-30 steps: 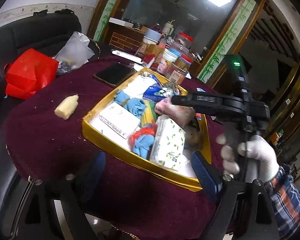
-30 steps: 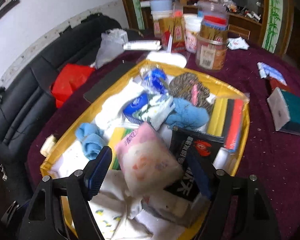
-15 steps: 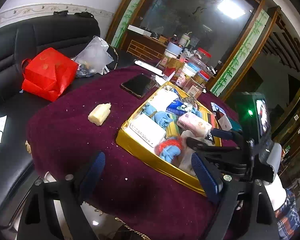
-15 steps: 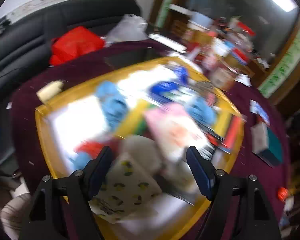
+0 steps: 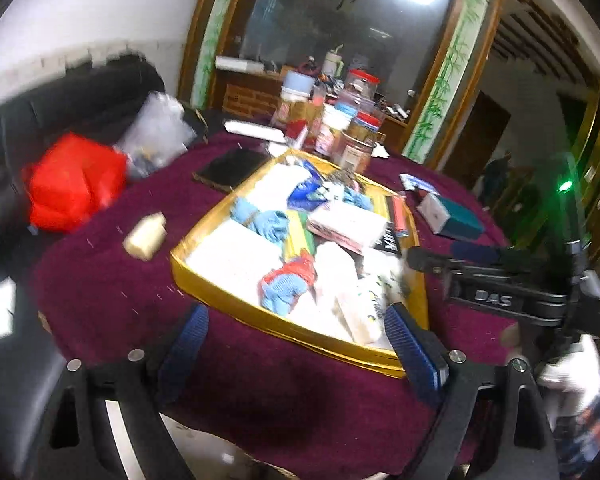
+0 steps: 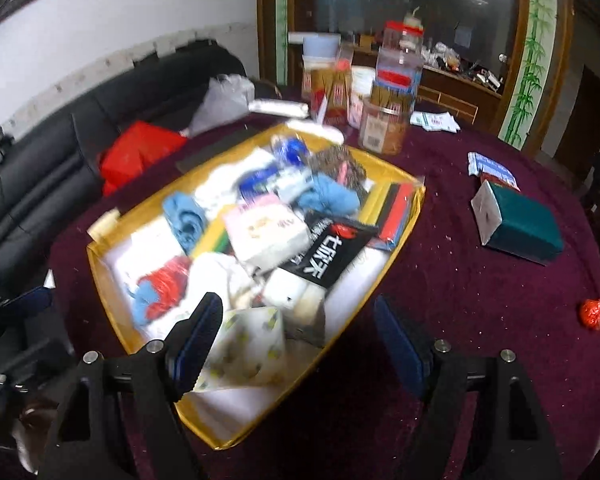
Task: Organize soft objects
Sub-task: 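Move the right gripper to the red plastic bag on the table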
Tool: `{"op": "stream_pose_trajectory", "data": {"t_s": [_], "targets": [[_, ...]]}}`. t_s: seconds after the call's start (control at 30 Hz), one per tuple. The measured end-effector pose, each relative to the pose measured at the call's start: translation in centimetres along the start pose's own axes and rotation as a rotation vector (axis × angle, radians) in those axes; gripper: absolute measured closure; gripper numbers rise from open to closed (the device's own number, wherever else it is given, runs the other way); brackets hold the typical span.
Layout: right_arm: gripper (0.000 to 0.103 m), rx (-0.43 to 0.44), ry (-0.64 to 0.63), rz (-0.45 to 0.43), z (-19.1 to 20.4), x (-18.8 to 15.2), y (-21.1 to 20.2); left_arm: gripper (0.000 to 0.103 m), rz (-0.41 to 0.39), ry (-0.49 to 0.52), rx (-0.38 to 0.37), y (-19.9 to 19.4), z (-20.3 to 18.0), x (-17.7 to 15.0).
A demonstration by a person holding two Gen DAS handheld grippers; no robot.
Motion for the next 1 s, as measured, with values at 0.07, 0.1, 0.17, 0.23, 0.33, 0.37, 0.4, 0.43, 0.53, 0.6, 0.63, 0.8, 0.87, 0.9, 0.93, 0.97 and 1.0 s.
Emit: {"op": "stream_pose_trajectory", "data": {"t_s": [0.07, 0.1, 0.17, 0.23, 0.33, 0.37, 0.4, 0.43, 0.53, 0.6, 0.63, 0.8, 0.87, 0.9, 0.93, 0.97, 1.0], "targets": [[0.025, 0.016, 0.017, -0.032, 0.1, 0.1, -0.9, 0.008, -0.026, 0.065, 0.077, -0.5, -0.4, 0.3], [0.025, 0.022, 0.023, -0.048, 0.0, 0.1, -1.3, 0.008, -0.04, 0.099, 0.117, -0.7, -0.7, 0.6], [0.025, 0.034, 0.043, -0.069, -0.2, -0.2, -2.1, 0.007, -0.06, 0.145, 0.164, -1.0, -1.4, 0.9], [0.025, 0.055, 0.065, -0.075, -0.8, -0.8, -2.5, 0.006, -0.065, 0.17, 0.184, -1.0, -1.8, 1.0], [0.025, 0.056, 0.096, -0.079, -2.2, -1.8, -2.9, 0.006, -0.043, 0.204, 0.203, -0.3, -2.7, 0.8], [0.025, 0.052, 0.101, -0.078, -2.6, -2.0, -2.9, 0.006, -0.035, 0.214, 0.208, -0.1, -3.1, 0.7], [0.025, 0.046, 0.108, -0.076, -3.2, -2.4, -2.9, 0.006, -0.026, 0.224, 0.21, 0.1, -3.5, 0.5], [0.025, 0.044, 0.12, -0.075, -3.8, -2.8, -2.9, 0.006, -0.017, 0.234, 0.213, 0.3, -3.9, 0.4], [0.025, 0.044, 0.156, -0.065, -5.6, -3.8, -2.9, 0.006, 0.004, 0.262, 0.214, 0.9, -5.2, -0.1], [0.025, 0.042, 0.172, -0.062, -6.4, -4.4, -2.9, 0.006, 0.015, 0.278, 0.214, 1.3, -6.0, -0.3], [0.025, 0.043, 0.178, -0.06, -6.8, -4.6, -2.8, 0.006, 0.018, 0.284, 0.214, 1.4, -6.4, -0.4], [0.024, 0.047, 0.2, -0.055, -8.3, -5.9, -2.9, 0.005, 0.043, 0.316, 0.211, 2.0, -8.1, -1.1], [0.024, 0.049, 0.206, -0.054, -8.7, -6.4, -2.9, 0.005, 0.056, 0.325, 0.205, 2.4, -8.6, -1.3], [0.024, 0.048, 0.208, -0.054, -8.9, -6.6, -2.9, 0.005, 0.065, 0.328, 0.195, 2.6, -8.9, -1.5], [0.023, 0.049, 0.212, -0.054, -9.2, -6.8, -2.9, 0.005, 0.073, 0.329, 0.183, 2.8, -9.2, -1.6], [0.023, 0.046, 0.22, -0.054, -9.7, -7.1, -2.9, 0.005, 0.083, 0.328, 0.156, 3.1, -9.8, -1.8], [0.023, 0.043, 0.232, -0.05, -10.4, -7.5, -2.7, 0.005, 0.093, 0.325, 0.129, 3.3, -10.2, -2.1]]}}
Point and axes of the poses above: each gripper's, at about its wrist camera, not at the fingertips, and y roughly the way its jaws point, z to its left, x to its top, the point moved 9 cm from there along y, roughly the way its jaws point, and after that the axes turned 11 degrees about -x, right-handed, at the moved point
